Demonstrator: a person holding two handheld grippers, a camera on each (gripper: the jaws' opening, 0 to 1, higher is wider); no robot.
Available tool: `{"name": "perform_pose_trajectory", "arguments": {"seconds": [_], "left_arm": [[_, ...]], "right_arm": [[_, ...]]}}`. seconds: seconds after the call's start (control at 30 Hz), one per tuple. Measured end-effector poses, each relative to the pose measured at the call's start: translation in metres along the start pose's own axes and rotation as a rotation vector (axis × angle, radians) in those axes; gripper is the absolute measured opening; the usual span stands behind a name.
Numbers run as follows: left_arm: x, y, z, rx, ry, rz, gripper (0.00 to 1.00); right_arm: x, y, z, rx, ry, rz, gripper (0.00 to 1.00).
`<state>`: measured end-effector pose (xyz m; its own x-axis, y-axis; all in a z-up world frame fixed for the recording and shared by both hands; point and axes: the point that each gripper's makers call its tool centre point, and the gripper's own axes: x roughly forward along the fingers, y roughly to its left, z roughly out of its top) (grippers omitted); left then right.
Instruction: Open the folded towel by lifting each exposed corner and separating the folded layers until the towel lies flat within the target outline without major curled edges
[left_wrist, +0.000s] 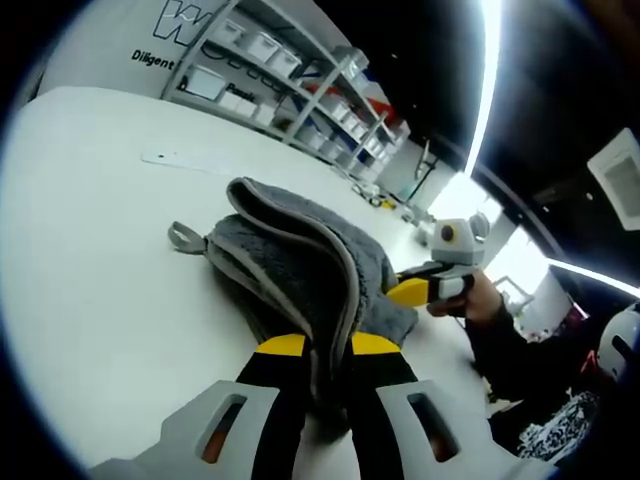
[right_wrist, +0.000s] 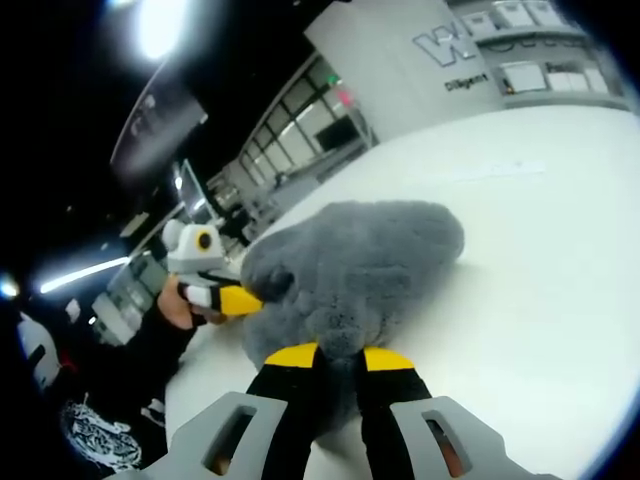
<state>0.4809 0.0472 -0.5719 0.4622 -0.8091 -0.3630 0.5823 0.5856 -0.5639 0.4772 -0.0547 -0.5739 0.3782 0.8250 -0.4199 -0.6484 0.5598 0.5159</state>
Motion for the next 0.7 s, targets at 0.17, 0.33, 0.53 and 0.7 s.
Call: {"name": "perform_pose_trajectory", "arguments": {"seconds": [0.17, 0.33, 0.53, 0.7], "left_arm": [[0.0005, 0.0004, 0.0005, 0.005, 0.001, 0.003, 0.11], [0.0033, 0.0016, 0.0022, 0.012, 0.013, 0.0, 0.11], [0.0047, 0.0015, 0.0028, 0.037, 0.028, 0.001, 0.1], [0.005, 0.0016, 0.0039, 0.053, 0.038, 0.004, 0.1]], "right_arm": [[-0.0021, 0.0022, -0.0027, 0.002, -0.003, -0.002, 0.1], [-0.0039, 0.0029, -0.0056, 0.017, -0.017, -0.014, 0.1], [-0.0061, 0.005, -0.0077, 0.027, -0.037, -0.023, 0.1], [-0.007, 0.0076, -0.0095, 0.016, -0.041, -0.036, 0.1]]}}
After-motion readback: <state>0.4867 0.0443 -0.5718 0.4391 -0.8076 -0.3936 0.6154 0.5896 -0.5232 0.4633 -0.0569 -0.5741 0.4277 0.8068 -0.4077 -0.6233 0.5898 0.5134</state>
